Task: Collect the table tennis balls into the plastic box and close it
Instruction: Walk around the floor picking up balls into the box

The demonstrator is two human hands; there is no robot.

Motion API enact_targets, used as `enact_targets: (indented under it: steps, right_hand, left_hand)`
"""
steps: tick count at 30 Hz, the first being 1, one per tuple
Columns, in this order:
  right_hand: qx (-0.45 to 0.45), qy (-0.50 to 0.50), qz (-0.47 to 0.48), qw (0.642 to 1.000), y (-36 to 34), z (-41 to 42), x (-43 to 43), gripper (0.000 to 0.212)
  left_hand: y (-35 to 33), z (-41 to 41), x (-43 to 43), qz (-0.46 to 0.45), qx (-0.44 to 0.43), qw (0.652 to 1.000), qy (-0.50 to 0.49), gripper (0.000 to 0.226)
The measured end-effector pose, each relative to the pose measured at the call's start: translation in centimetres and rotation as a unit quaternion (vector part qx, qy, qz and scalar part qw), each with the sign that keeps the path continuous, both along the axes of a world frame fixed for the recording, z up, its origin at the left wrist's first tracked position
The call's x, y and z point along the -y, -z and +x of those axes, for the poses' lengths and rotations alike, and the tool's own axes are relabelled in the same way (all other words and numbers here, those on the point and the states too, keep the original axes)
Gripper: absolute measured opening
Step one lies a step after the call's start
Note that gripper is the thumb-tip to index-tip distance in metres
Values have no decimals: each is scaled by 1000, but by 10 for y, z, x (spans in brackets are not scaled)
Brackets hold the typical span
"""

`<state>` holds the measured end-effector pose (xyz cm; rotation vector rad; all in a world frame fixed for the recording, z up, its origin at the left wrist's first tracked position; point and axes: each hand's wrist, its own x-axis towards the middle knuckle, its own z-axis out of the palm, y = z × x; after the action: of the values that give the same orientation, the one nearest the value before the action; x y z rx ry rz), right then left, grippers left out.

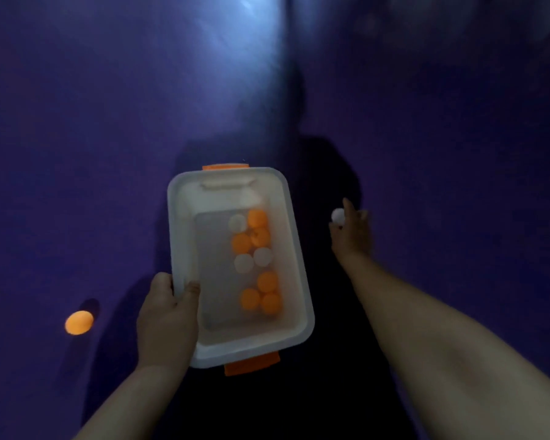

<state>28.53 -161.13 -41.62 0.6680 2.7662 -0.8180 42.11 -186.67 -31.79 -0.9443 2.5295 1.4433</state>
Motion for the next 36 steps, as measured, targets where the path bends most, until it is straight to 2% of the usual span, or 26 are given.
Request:
enact_targets:
  steps: [1, 3, 5, 6, 8, 10, 12, 14, 16, 17, 20, 21, 22, 24, 26, 30, 33, 36]
  right_hand:
    - [40, -33, 15, 999, 2, -3, 1, 57]
    - [76, -78, 57, 992, 5, -6, 0, 55]
    - [62, -69, 82, 992, 2, -7, 3, 41]
    - [24, -55, 68, 996, -5, -8, 9, 37]
    - [-95, -13, -46, 994, -26, -10, 28, 32]
    - [-223, 42, -199, 953, -63, -9, 55, 21]
    - [-298, 17, -269, 916, -95, -4, 81, 16]
    - [-272, -62, -294, 914, -116, 2, 102, 18]
    - [-226, -129, -305, 916, -125, 9, 116, 35]
    - [-221, -156, -272, 923, -126, 13, 118, 46]
    - [-222, -184, 3, 958, -121, 22, 103, 59]
    - [-180, -180, 61, 965, -119, 27, 96, 62]
    - [-123, -175, 76, 974, -116, 31, 90, 61]
    - [-38, -161, 26, 986, -110, 37, 84, 37]
    - [-39, -139, -20, 989, -103, 40, 79, 12]
    - [-66, -85, -38, 993, -98, 36, 55, 9]
    - [-63, -56, -46, 995, -88, 35, 35, 10]
    - [-47, -46, -49, 997, -79, 36, 22, 15]
  left_hand:
    - [2, -5, 4, 2, -8, 1000, -2, 26]
    - [6, -15, 16, -9, -25, 1000, 2, 27]
    - [10, -26, 27, -26, -43, 999, 6, 25]
    - [11, -30, 32, -31, -50, 998, 5, 24]
    - [11, -36, 38, -33, -67, 997, -1, 22]
    - [7, -37, 39, -27, -81, 996, -5, 24]
    - [4, -36, 37, -23, -86, 996, -9, 26]
    - [0, -35, 34, -23, -84, 996, -5, 24]
    - [-2, -34, 29, -22, -82, 996, 4, 21]
    - [-2, -35, 28, -23, -80, 997, 8, 22]
    - [-2, -37, 23, -18, -76, 997, 12, 27]
    - [-1, -37, 22, -9, -78, 997, 12, 27]
    - [-1, -38, 20, 1, -81, 997, 10, 26]
    - [0, -40, 18, 11, -83, 996, 17, 26]
    - [2, -45, 19, 9, -85, 995, 41, 29]
    - [22, -53, 39, 33, -82, 994, 66, 31]
    - [50, -46, 57, -82, -14, 993, 81, 13]
    - [76, -40, 54, -160, 30, 973, 162, 17]
